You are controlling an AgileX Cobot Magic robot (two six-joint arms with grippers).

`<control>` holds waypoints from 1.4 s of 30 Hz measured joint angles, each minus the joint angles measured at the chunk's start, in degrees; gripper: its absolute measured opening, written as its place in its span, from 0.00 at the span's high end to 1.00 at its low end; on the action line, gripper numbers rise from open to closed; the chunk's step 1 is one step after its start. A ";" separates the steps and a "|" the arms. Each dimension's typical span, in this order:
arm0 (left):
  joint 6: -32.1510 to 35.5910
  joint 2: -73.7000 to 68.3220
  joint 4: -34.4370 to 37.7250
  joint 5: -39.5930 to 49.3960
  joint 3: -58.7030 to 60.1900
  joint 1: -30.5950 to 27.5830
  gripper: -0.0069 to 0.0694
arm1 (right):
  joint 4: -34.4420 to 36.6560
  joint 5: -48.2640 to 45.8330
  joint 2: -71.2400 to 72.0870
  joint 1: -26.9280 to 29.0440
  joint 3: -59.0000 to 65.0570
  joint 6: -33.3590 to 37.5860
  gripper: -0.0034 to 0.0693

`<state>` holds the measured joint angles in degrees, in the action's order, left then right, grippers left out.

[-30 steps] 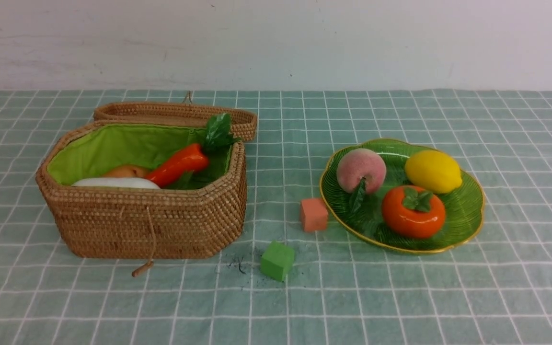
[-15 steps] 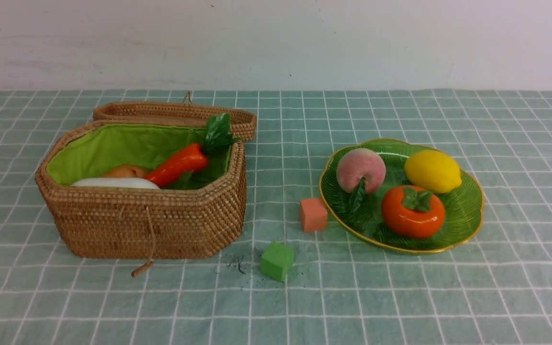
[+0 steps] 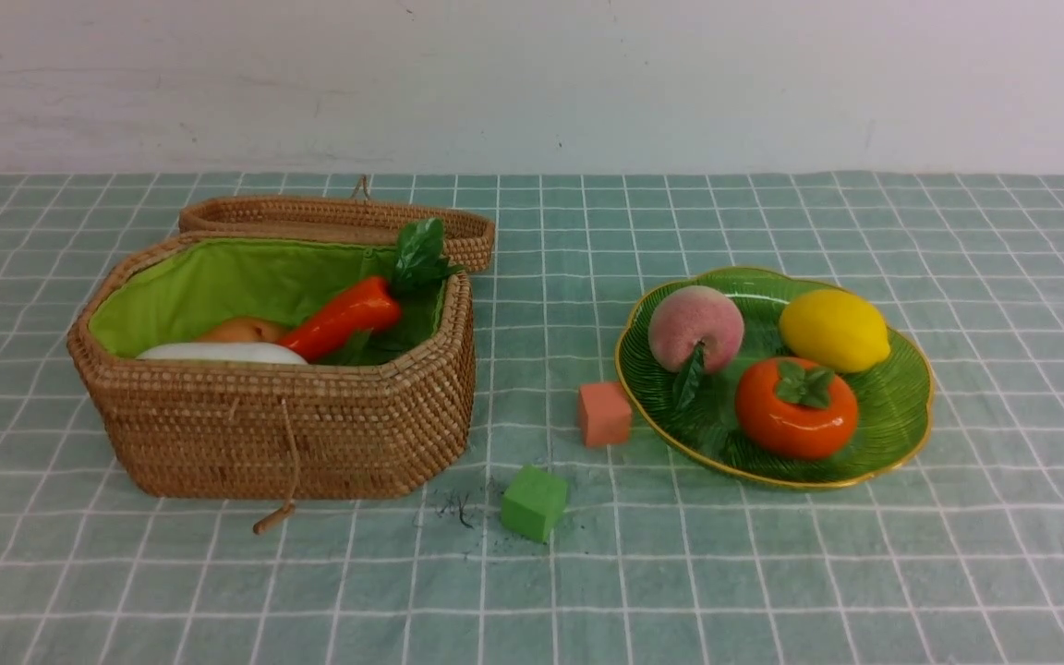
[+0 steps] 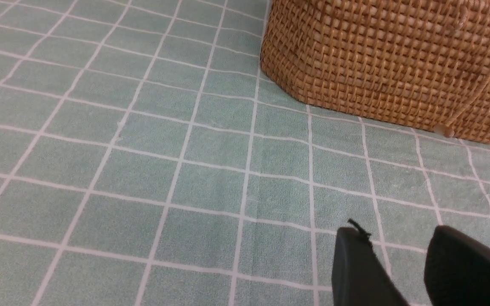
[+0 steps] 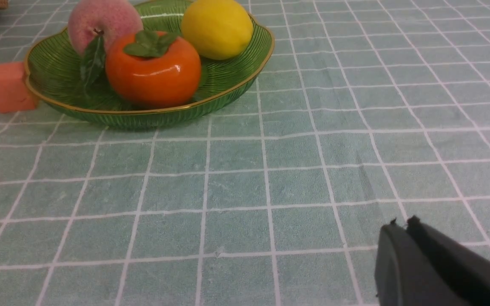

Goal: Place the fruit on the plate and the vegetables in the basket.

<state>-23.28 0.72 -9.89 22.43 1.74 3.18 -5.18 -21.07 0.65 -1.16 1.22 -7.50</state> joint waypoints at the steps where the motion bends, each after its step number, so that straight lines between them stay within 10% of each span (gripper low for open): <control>1: 0.00 0.00 0.00 0.00 0.00 0.00 0.60 | 0.00 0.00 0.00 0.00 0.00 0.00 0.92; 42: 0.00 0.00 0.00 0.00 0.00 0.00 0.60 | 0.00 0.00 0.00 -0.06 0.00 0.00 0.88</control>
<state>-23.28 0.72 -9.89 22.43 1.74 3.18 -5.18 -21.07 0.65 -1.22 1.22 -7.50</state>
